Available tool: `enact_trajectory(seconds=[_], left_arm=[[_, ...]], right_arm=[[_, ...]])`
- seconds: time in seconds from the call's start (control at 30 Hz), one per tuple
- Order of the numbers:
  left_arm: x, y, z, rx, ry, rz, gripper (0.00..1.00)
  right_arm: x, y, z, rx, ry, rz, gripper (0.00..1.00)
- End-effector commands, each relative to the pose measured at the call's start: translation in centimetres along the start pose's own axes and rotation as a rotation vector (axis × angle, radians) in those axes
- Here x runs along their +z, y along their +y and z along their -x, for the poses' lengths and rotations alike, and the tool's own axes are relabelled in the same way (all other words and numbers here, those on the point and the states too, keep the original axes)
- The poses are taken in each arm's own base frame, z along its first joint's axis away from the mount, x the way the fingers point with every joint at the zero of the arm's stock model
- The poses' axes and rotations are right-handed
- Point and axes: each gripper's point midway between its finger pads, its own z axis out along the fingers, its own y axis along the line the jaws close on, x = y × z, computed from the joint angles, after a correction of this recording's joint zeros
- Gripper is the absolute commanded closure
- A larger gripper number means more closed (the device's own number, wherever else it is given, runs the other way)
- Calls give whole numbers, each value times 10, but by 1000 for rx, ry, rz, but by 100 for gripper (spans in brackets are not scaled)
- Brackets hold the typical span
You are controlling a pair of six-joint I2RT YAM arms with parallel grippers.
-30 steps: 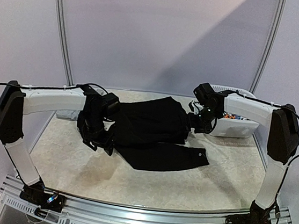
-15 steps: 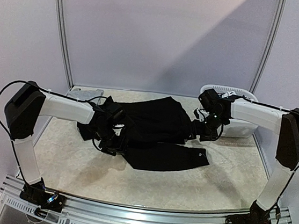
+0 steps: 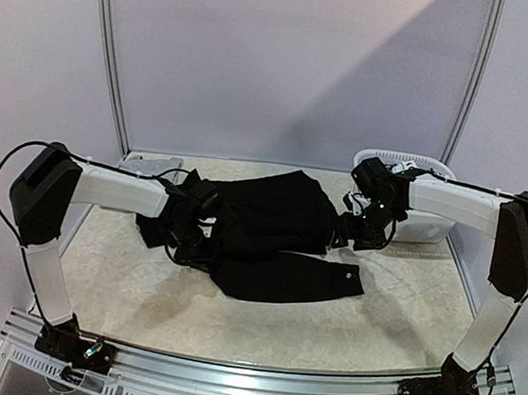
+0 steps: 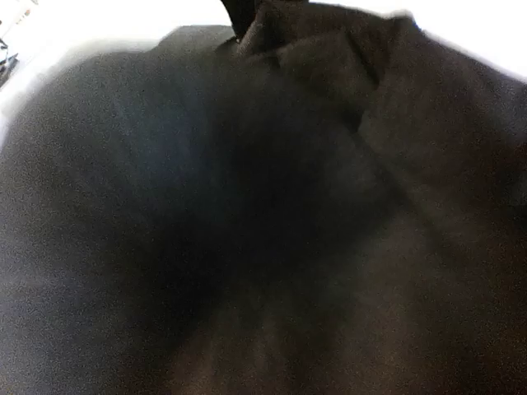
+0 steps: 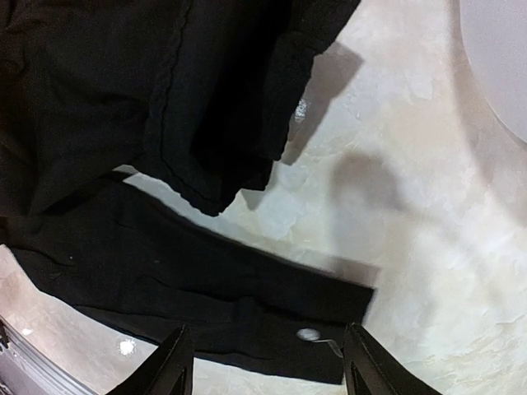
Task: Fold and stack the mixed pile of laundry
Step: Smooth out the flattened shirt at the center of the board.
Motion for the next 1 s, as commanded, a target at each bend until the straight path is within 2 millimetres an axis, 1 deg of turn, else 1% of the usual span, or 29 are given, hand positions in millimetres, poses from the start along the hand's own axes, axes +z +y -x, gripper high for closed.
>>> enact_trajectory(seconds=[0.0,0.07,0.13,0.23,0.3,0.33,0.4,0.5,0.67,0.73,0.77,0.8,0.83,0.9,0.93,0.97], left_arm=[[-77,17,-15,2,-9,142,100],[-103,18,-19,13,-32,148,100],[-125,22,-26,19,-32,162,100],[-152,29,-34,28,-36,196,100],[-166,37,-36,25,-61,231,100],[-171,38,-37,20,-71,233,100],[-178,38,-39,10,-82,223,100],[-188,37,-42,-8,-90,212,100],[-207,41,-43,-12,-127,223,100],[-210,45,-46,-8,-123,235,100],[-210,46,-46,-8,-121,236,100],[-210,46,-46,-4,-120,236,100],[-211,45,-46,-1,-118,234,100],[-216,45,-45,6,-120,237,100],[-220,45,-44,11,-124,241,100],[-224,46,-44,14,-127,248,100]], right_arm=[[-11,11,13,-15,-53,52,38],[-9,16,19,-12,-59,70,38],[-1,20,23,-4,-54,86,38],[5,27,31,10,-63,114,39],[7,34,36,14,-69,144,45],[8,37,39,18,-72,159,48],[12,43,43,27,-70,191,53],[21,48,45,49,-57,210,54],[35,45,48,64,-53,202,55],[41,46,48,55,-42,203,63],[43,48,48,50,-36,210,68],[47,48,47,50,-24,212,74],[50,48,46,52,-13,212,82],[51,48,44,53,-3,209,95],[49,46,43,56,-1,202,99],[46,44,42,55,0,189,100]])
